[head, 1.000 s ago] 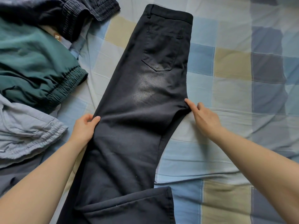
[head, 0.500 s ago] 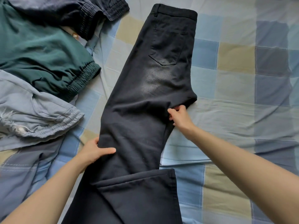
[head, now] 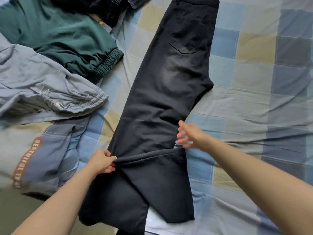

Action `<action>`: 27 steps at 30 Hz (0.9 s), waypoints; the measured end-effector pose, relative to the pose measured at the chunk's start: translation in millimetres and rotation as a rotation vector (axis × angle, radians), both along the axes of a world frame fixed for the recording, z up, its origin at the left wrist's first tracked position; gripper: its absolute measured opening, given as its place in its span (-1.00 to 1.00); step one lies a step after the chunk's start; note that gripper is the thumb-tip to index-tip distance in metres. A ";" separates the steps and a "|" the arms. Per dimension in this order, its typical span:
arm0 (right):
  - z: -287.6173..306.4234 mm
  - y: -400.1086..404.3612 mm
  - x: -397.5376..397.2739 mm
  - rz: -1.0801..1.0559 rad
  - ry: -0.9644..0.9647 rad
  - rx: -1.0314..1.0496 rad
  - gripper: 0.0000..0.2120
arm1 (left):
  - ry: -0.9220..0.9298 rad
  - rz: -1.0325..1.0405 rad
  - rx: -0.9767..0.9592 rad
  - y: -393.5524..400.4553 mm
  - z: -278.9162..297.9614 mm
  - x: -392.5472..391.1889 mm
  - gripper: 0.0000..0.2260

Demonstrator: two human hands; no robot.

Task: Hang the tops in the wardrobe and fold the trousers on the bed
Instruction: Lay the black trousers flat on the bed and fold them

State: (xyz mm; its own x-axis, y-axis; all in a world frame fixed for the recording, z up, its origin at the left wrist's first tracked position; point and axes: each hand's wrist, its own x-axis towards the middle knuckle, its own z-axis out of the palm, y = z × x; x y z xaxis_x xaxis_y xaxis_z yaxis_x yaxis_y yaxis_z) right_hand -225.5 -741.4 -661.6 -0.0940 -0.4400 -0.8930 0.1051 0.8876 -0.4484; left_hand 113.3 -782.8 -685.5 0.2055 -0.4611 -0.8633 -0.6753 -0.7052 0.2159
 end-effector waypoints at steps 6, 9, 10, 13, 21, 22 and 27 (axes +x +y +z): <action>-9.3 99.3 68.2 0.566 0.261 0.051 -0.48 | 0.149 0.161 0.067 4.5 5.2 -1.0 -0.68; -6.9 117.8 91.7 0.711 0.654 -0.015 -0.61 | 0.188 0.090 0.081 2.5 11.5 2.9 -0.57; -2.9 119.4 97.6 0.683 0.771 -0.043 -0.73 | 0.198 0.064 0.082 2.6 13.8 5.6 -0.56; 0.5 119.3 104.4 0.691 0.985 -0.152 -0.83 | 0.217 0.015 0.048 4.8 16.6 11.2 -0.58; 14.4 107.7 105.9 0.889 0.753 -0.028 -0.72 | 0.248 0.032 -0.003 8.4 11.6 17.9 -0.76; 21.1 105.0 115.3 0.872 0.735 -0.087 -0.83 | 0.242 0.048 0.010 7.9 11.2 19.6 -0.78; 70.6 138.6 219.0 0.850 0.331 -0.386 -0.64 | 0.374 0.084 0.259 36.7 23.0 39.5 -0.77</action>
State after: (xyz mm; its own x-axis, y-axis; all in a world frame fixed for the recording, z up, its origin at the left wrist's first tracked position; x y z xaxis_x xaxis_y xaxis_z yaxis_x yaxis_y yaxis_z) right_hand -6.5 -602.8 -590.9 0.1694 -0.7318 -0.6601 -0.6819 0.3965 -0.6146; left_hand 152.7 -746.1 -662.4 -0.1141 -0.2151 -0.9699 -0.5228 -0.8172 0.2428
